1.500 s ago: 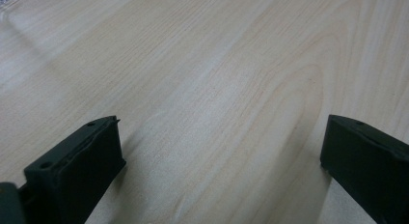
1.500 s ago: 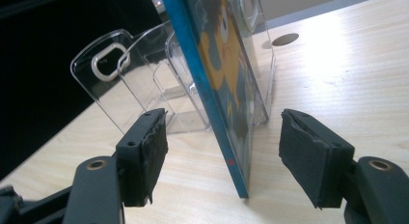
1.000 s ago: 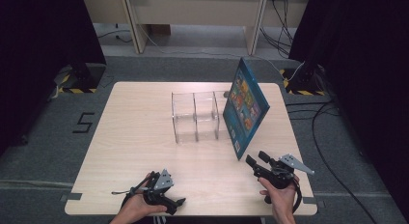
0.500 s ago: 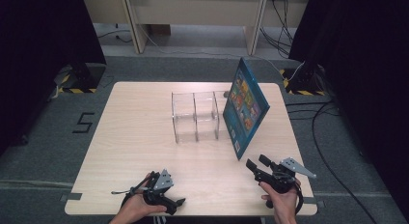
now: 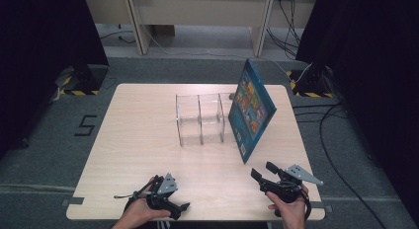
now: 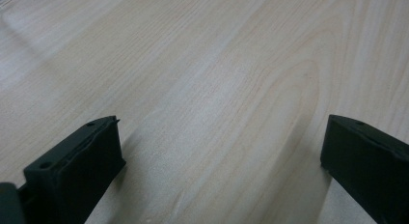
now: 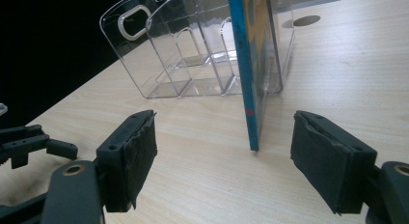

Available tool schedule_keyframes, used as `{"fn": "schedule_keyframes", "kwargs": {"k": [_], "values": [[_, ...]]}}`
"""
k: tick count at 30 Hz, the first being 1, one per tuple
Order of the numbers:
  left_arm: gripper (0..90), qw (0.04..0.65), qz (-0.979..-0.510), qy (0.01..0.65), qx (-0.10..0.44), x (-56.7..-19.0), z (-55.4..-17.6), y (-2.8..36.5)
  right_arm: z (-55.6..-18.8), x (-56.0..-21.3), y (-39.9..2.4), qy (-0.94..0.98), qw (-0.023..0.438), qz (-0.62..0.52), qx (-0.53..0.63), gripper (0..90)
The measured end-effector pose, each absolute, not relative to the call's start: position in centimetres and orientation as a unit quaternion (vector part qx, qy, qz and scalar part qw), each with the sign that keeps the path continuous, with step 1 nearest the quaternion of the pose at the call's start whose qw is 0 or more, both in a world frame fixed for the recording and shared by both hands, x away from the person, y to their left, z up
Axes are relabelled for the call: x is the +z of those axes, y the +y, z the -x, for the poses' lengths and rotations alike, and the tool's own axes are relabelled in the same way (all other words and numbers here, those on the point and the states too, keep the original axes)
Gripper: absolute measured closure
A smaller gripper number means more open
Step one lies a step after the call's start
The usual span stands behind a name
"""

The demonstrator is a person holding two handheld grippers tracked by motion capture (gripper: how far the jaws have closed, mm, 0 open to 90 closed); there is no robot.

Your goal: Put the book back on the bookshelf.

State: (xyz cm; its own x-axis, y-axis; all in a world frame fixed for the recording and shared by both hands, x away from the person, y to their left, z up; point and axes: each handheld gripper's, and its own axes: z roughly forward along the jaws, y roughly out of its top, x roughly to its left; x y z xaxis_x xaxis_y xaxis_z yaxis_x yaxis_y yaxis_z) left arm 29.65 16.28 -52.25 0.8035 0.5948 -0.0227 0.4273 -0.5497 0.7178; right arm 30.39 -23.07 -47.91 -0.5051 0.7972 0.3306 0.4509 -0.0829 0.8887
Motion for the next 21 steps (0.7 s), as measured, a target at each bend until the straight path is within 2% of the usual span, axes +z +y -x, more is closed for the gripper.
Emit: {"fn": "schedule_keyframes", "kwargs": {"k": [8,12,21], "values": [[0.0,0.373,-0.874,0.292,0.112,-52.2,-29.6,16.3,-29.6,-47.8,-22.9,0.693,0.17,-0.451,0.536,23.0],[0.0,0.373,-0.874,0.292,0.112,-52.2,-29.6,16.3,-29.2,-48.2,-22.9,0.695,0.14,-0.456,0.537,20.8],[0.0,0.373,-0.873,0.292,0.112,-52.2,-29.6,16.3,-28.5,-48.7,-22.7,0.72,0.115,-0.439,0.525,19.9]]}}
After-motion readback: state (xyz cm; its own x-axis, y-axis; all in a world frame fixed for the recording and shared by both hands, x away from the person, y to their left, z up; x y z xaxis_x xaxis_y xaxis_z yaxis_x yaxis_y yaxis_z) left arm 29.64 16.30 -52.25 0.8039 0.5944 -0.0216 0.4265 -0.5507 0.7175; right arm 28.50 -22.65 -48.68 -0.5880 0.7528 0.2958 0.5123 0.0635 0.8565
